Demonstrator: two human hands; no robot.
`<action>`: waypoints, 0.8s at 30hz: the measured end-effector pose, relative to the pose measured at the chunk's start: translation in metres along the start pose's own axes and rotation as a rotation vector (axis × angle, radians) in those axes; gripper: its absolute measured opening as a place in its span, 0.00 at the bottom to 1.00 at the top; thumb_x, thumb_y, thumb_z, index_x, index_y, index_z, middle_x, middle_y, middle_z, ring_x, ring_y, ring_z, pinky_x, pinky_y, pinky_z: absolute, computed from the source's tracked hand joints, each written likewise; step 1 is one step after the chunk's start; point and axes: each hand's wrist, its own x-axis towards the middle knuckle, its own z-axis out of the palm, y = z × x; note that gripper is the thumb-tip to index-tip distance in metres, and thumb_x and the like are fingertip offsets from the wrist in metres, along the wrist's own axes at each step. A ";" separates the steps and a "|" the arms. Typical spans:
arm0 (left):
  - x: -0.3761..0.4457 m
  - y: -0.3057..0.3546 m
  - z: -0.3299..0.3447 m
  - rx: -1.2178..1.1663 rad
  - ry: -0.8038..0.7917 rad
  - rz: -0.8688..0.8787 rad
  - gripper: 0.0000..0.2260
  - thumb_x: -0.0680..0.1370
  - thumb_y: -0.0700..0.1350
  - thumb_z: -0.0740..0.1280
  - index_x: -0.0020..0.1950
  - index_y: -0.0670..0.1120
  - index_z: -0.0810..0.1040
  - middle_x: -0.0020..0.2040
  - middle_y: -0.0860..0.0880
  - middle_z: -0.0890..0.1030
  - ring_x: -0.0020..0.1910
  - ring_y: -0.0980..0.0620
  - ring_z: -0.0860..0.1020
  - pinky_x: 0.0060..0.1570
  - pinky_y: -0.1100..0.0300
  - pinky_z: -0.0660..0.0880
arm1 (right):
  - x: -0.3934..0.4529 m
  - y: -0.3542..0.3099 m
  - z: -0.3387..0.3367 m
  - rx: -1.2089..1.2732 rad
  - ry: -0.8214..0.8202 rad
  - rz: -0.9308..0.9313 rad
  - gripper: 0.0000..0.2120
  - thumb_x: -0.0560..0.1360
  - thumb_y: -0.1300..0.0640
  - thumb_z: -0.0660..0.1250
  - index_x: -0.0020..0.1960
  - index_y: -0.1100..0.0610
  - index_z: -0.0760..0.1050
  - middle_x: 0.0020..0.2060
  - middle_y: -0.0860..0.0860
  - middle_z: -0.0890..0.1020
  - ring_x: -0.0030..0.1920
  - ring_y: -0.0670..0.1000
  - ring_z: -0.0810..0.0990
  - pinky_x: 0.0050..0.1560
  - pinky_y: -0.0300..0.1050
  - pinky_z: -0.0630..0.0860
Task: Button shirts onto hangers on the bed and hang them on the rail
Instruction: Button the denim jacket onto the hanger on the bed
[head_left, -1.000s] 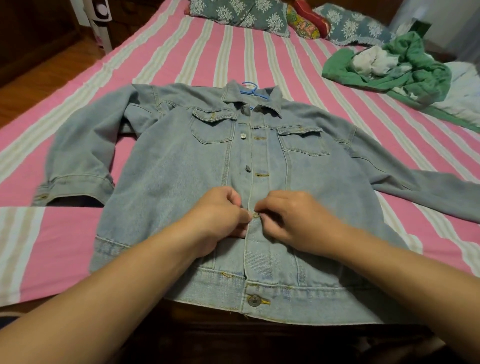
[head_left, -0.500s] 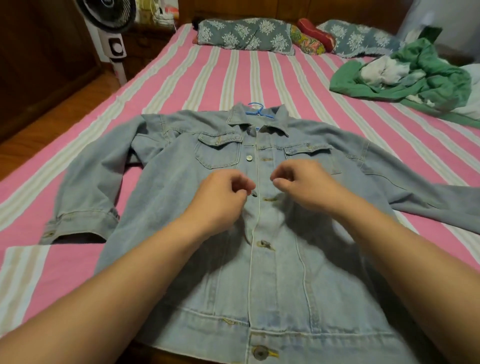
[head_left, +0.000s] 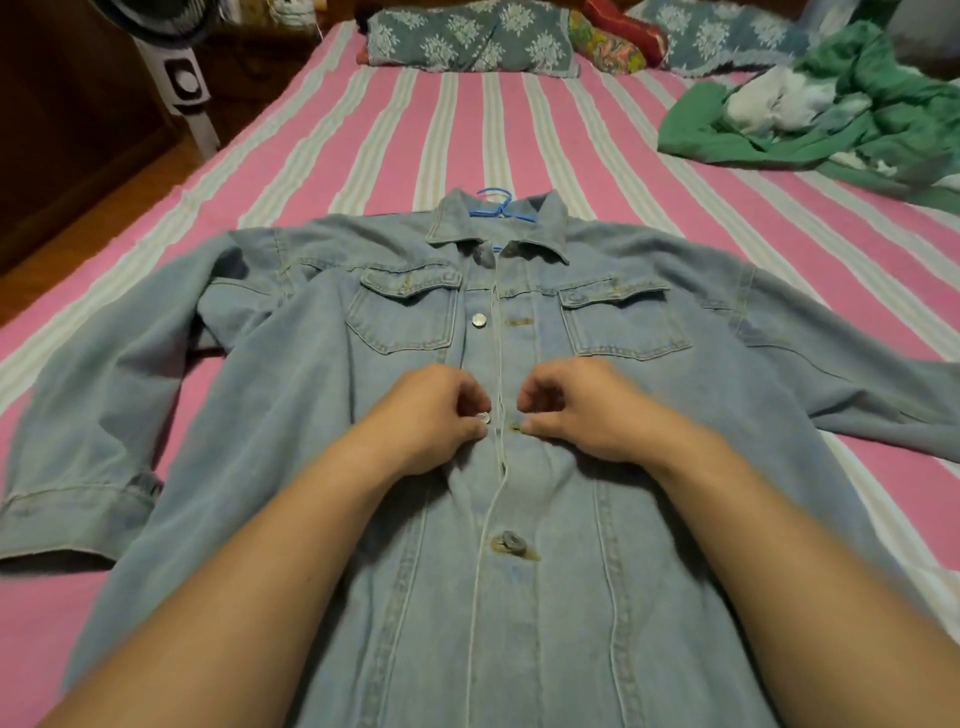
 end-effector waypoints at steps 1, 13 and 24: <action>0.001 0.001 0.002 -0.005 0.001 -0.011 0.05 0.76 0.45 0.75 0.46 0.54 0.81 0.41 0.56 0.82 0.41 0.56 0.79 0.42 0.63 0.71 | 0.003 -0.003 0.002 -0.058 0.003 -0.024 0.09 0.72 0.52 0.77 0.48 0.51 0.81 0.38 0.44 0.82 0.39 0.44 0.79 0.43 0.42 0.75; -0.008 0.004 0.001 -0.464 -0.024 -0.189 0.04 0.79 0.35 0.69 0.46 0.41 0.77 0.31 0.43 0.80 0.24 0.49 0.79 0.23 0.61 0.73 | 0.009 -0.025 0.018 -0.400 0.046 -0.093 0.07 0.77 0.57 0.65 0.55 0.51 0.74 0.50 0.53 0.79 0.52 0.59 0.78 0.47 0.51 0.75; -0.007 0.006 -0.003 -0.909 0.116 -0.181 0.05 0.76 0.35 0.73 0.44 0.44 0.83 0.35 0.48 0.82 0.33 0.53 0.77 0.33 0.62 0.76 | 0.003 -0.016 0.009 -0.280 -0.013 -0.215 0.04 0.75 0.55 0.69 0.49 0.49 0.82 0.43 0.44 0.79 0.47 0.53 0.79 0.45 0.51 0.77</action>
